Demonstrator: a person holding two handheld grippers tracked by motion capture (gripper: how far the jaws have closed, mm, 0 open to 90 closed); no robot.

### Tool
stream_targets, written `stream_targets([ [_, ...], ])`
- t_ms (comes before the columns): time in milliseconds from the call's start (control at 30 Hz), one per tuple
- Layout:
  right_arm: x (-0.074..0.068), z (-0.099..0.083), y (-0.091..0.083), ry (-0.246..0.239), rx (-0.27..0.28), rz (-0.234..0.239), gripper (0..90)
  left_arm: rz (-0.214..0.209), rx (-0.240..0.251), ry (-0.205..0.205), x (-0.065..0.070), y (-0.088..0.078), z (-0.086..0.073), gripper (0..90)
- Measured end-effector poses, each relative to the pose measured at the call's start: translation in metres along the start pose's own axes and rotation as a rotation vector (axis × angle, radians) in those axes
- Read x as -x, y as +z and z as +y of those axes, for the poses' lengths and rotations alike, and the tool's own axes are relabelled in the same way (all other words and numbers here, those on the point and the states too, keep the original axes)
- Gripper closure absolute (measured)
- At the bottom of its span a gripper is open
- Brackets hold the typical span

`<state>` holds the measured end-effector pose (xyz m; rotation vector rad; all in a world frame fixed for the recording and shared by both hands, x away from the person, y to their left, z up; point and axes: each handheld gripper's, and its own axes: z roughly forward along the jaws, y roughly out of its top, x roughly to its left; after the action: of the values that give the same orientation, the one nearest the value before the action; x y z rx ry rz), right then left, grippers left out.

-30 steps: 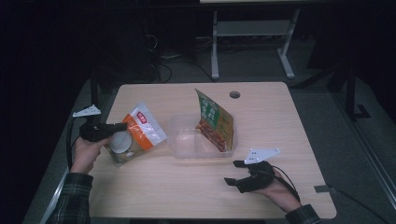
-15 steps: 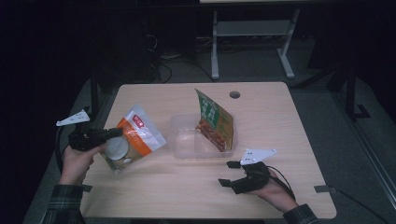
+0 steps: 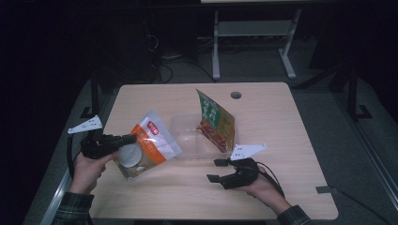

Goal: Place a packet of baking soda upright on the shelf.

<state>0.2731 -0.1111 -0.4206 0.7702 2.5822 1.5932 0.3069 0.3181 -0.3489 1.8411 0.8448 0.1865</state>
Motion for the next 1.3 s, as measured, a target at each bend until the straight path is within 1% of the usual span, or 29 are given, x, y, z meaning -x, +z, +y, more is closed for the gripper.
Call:
stream_targets([
  [33,0.0,0.001,0.001,-0.004,0.005,0.002,38.1,-0.006,0.002,-0.003,0.002,0.003,0.0,89.8],
  [133,0.001,0.005,0.004,0.001,0.03,0.026,41.3,-0.03,0.007,-0.003,0.009,0.009,0.001,89.8],
  [200,0.001,0.008,0.008,0.001,0.039,0.027,41.6,-0.041,0.009,0.006,0.013,0.013,0.001,89.8],
  [300,0.002,0.014,0.014,-0.007,0.067,0.035,42.6,-0.067,0.02,0.009,0.021,0.017,0.003,89.8],
  [467,0.003,0.024,0.024,0.007,0.107,0.061,43.4,-0.097,0.028,0.022,0.034,0.025,0.005,89.8],
  [500,0.003,0.026,0.026,0.011,0.11,0.07,43.4,-0.1,0.029,0.029,0.036,0.026,0.005,89.8],
  [567,0.003,0.028,0.028,0.008,0.11,0.075,43.6,-0.105,0.03,0.028,0.038,0.028,0.005,89.8],
  [600,0.002,0.031,0.032,0.009,0.129,0.097,45.0,-0.113,0.027,0.036,0.041,0.03,0.005,89.8],
  [633,0.002,0.033,0.034,0.014,0.134,0.107,45.6,-0.115,0.027,0.036,0.042,0.032,0.005,89.8],
  [700,0.001,0.036,0.038,0.023,0.141,0.13,49.2,-0.125,0.029,0.031,0.044,0.034,0.004,89.8],
  [767,0.0,0.039,0.044,0.018,0.148,0.149,53.5,-0.132,0.033,0.03,0.046,0.035,0.003,89.8],
  [800,-0.001,0.04,0.046,0.023,0.148,0.161,56.2,-0.132,0.033,0.03,0.046,0.035,0.003,89.8],
  [900,-0.002,0.042,0.053,0.026,0.162,0.171,62.0,-0.144,0.038,0.029,0.051,0.039,0.003,89.8],
  [933,-0.003,0.043,0.055,0.026,0.167,0.173,63.5,-0.141,0.039,0.03,0.052,0.039,0.003,89.8],
  [1000,-0.003,0.044,0.058,0.021,0.172,0.183,70.7,-0.14,0.035,0.041,0.054,0.04,0.004,89.8],
  [1067,-0.001,0.044,0.06,0.023,0.184,0.217,76.0,-0.143,0.042,0.038,0.054,0.04,0.004,89.8],
  [1133,0.0,0.044,0.061,0.017,0.181,0.239,79.8,-0.141,0.043,0.038,0.054,0.041,0.003,89.7],
  [1233,-0.001,0.044,0.063,0.005,0.19,0.221,83.3,-0.139,0.046,0.035,0.054,0.041,0.003,89.7],
  [1300,-0.003,0.044,0.063,0.005,0.198,0.194,84.7,-0.136,0.046,0.034,0.054,0.04,0.003,89.7],
])
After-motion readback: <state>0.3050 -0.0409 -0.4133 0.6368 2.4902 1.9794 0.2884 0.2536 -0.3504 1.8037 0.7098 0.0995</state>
